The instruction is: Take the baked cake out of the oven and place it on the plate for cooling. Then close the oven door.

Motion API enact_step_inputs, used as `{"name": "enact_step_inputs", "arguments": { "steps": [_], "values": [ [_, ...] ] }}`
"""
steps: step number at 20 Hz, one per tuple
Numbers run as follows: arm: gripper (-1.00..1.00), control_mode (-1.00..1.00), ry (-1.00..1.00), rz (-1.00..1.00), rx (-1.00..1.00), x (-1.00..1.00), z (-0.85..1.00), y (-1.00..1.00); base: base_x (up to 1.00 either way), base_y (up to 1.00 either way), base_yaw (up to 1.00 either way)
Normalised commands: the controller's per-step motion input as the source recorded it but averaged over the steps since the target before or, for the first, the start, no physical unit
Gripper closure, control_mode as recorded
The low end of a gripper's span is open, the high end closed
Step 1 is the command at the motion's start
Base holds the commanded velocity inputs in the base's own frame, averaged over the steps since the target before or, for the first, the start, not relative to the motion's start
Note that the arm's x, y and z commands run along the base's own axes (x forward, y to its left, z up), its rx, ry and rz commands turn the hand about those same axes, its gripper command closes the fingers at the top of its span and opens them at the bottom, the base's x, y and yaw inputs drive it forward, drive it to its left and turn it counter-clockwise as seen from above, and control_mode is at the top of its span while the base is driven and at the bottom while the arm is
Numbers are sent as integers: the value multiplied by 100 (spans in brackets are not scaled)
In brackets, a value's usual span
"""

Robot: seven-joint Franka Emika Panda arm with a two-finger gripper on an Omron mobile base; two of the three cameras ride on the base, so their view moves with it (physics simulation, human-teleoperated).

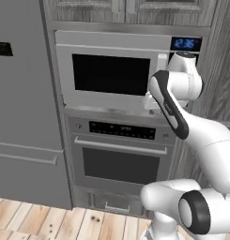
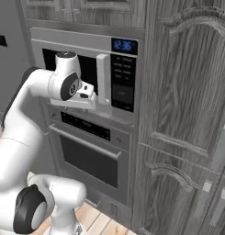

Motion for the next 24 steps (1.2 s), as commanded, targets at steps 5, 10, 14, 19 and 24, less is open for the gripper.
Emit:
{"name": "enact_step_inputs", "arguments": {
  "steps": [5, 10, 14, 19, 24],
  "values": [
    [-100, 100, 0, 0, 0, 0, 0, 0, 0, -62, 43],
    [-100, 100, 0, 0, 0, 0, 0, 0, 4, -54, 37],
    [-100, 100, 0, 0, 0, 0, 0, 0, 12, -68, 31],
    [-100, 100, 0, 0, 0, 0, 0, 0, 9, -84, 25],
    [-100, 100, 0, 0, 0, 0, 0, 0, 1, -60, 23]
  ]
}}
